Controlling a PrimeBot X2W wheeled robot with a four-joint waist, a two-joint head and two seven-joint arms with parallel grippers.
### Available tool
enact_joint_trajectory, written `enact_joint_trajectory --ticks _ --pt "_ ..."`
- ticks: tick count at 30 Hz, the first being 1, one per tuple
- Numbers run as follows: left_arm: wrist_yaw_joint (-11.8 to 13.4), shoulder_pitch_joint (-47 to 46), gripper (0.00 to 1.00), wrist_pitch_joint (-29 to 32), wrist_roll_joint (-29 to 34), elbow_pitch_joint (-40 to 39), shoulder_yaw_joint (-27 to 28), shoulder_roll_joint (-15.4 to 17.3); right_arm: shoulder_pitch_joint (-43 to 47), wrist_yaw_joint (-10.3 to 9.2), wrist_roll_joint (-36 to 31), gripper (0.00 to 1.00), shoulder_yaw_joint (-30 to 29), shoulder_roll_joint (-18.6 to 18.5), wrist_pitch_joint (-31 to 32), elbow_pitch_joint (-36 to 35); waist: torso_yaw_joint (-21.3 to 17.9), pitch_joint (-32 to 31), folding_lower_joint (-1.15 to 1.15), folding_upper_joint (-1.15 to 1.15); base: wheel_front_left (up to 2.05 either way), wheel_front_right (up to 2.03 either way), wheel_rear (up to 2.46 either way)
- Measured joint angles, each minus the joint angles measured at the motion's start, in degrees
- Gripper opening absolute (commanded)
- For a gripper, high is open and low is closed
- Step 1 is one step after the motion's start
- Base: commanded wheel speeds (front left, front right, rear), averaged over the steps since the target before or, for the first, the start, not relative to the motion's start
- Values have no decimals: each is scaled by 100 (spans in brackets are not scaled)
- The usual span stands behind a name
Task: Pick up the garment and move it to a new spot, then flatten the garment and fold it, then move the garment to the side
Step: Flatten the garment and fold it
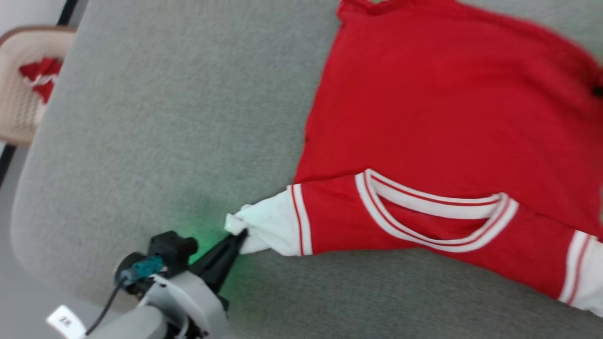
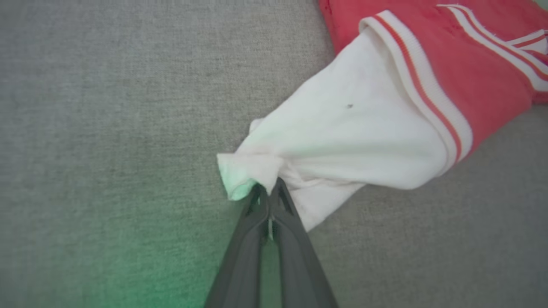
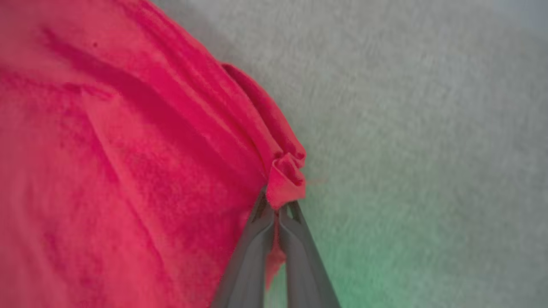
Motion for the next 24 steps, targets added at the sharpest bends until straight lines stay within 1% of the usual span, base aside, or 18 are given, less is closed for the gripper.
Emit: enact_joint_trajectory --ticks 4,7,12,17,21,24 --pt "83 125 0 20 -80 -18 74 198 860 0 476 0 -45 -400 -160 -869 -248 -209 0 0 0 0 0" --pt "131 193 0 30 -127 -25 93 293 1574 0 765 0 -186 -612 -305 -1405 -409 -375 0 0 0 0 0" --pt "167 302 0 73 -187 -42 105 425 2766 1 991 0 -520 -751 -476 -2030 -667 -627 0 0 0 0 0" --pt "178 383 0 79 -243 -53 111 483 3866 2 1024 0 -1035 -681 -565 -2358 -888 -835 0 0 0 0 0" --pt "171 401 0 105 -270 -38 103 511 4623 9 971 0 -1533 -410 -601 -2476 -1016 -965 0 0 0 0 0" --pt "171 421 0 105 -287 -8 112 538 4972 19 758 0 -1817 -148 -615 -2490 -1095 -1026 0 0 0 0 0"
